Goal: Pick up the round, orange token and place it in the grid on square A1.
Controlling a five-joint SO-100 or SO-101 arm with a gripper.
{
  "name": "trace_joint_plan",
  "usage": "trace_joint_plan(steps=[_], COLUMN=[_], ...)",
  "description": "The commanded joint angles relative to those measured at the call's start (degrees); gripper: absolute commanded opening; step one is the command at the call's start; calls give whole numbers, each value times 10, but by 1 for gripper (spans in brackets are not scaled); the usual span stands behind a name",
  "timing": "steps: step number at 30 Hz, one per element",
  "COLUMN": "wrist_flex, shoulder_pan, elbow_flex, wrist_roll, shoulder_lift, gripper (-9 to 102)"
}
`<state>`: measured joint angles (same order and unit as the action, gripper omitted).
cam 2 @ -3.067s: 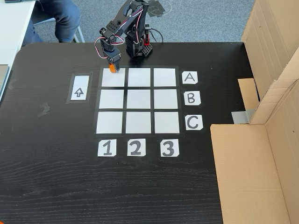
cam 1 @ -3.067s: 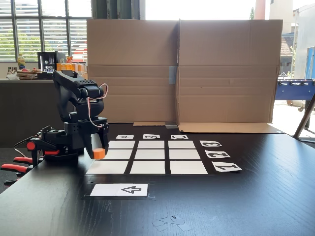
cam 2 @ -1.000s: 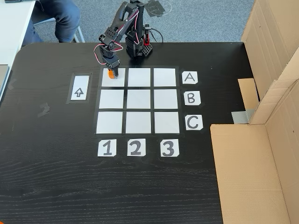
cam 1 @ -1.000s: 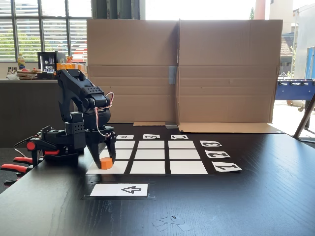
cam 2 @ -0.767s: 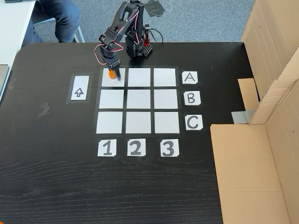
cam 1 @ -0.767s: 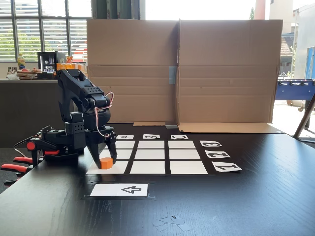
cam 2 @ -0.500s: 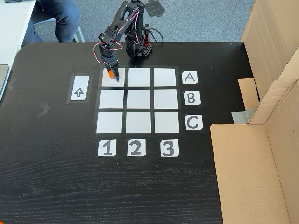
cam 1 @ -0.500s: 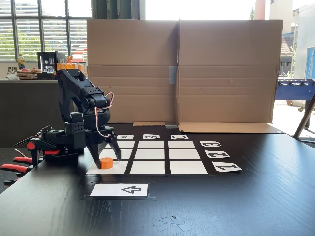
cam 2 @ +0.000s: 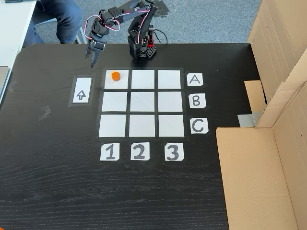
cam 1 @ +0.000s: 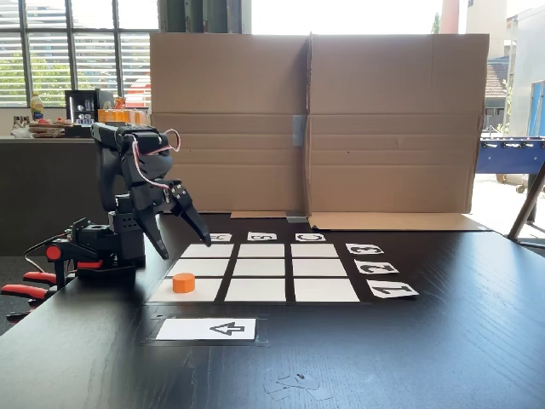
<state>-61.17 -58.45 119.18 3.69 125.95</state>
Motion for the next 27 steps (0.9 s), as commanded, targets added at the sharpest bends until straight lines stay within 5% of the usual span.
trace_joint_plan(steps=[1, 11, 17, 27], wrist_flex=[-3, -97, -166, -214], shoulder_pan=[-46, -219, -332, -370], elbow_flex=[-24, 4, 112, 265], wrist_roll=[1, 0, -8, -21], shoulder_lift=[73, 325, 503, 603], gripper=[32, 30, 19, 11])
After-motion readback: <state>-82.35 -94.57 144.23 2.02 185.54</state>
